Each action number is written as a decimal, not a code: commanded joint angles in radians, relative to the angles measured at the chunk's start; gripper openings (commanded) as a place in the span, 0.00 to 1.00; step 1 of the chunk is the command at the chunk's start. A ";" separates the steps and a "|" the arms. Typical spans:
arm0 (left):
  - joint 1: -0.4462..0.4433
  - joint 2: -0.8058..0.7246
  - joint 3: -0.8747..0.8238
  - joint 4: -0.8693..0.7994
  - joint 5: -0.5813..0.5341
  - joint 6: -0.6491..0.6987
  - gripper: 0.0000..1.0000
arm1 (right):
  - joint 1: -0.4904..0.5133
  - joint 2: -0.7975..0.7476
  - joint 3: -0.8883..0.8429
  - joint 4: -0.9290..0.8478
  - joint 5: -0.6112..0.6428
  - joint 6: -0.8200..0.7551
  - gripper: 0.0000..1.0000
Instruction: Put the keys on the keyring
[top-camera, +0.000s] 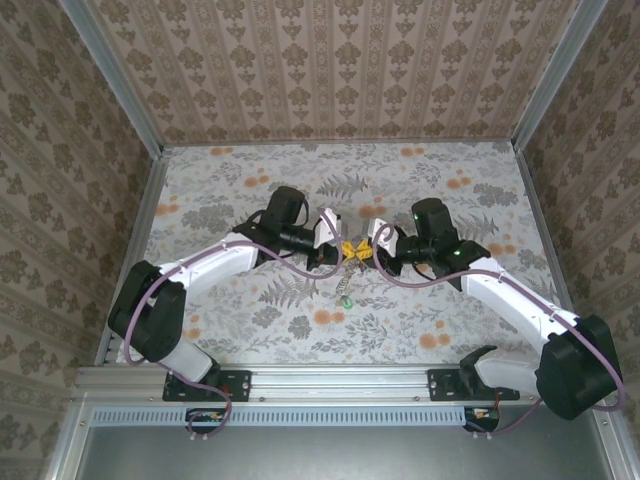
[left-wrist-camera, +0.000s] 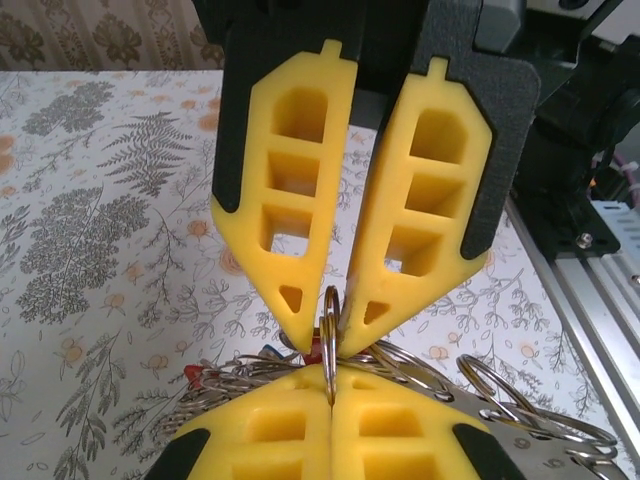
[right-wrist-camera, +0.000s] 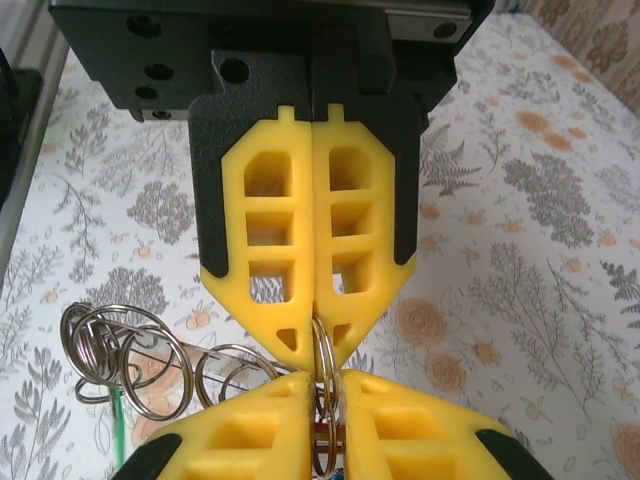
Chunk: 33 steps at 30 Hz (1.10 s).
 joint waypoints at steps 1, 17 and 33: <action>0.004 -0.053 0.008 0.110 0.146 -0.040 0.00 | -0.015 0.012 -0.032 0.072 -0.049 0.040 0.16; -0.004 -0.036 0.048 -0.079 -0.040 0.063 0.18 | 0.005 0.010 0.067 -0.044 -0.017 0.000 0.00; -0.028 -0.014 0.097 -0.167 -0.036 0.117 0.00 | 0.068 -0.024 0.091 -0.120 0.108 -0.061 0.04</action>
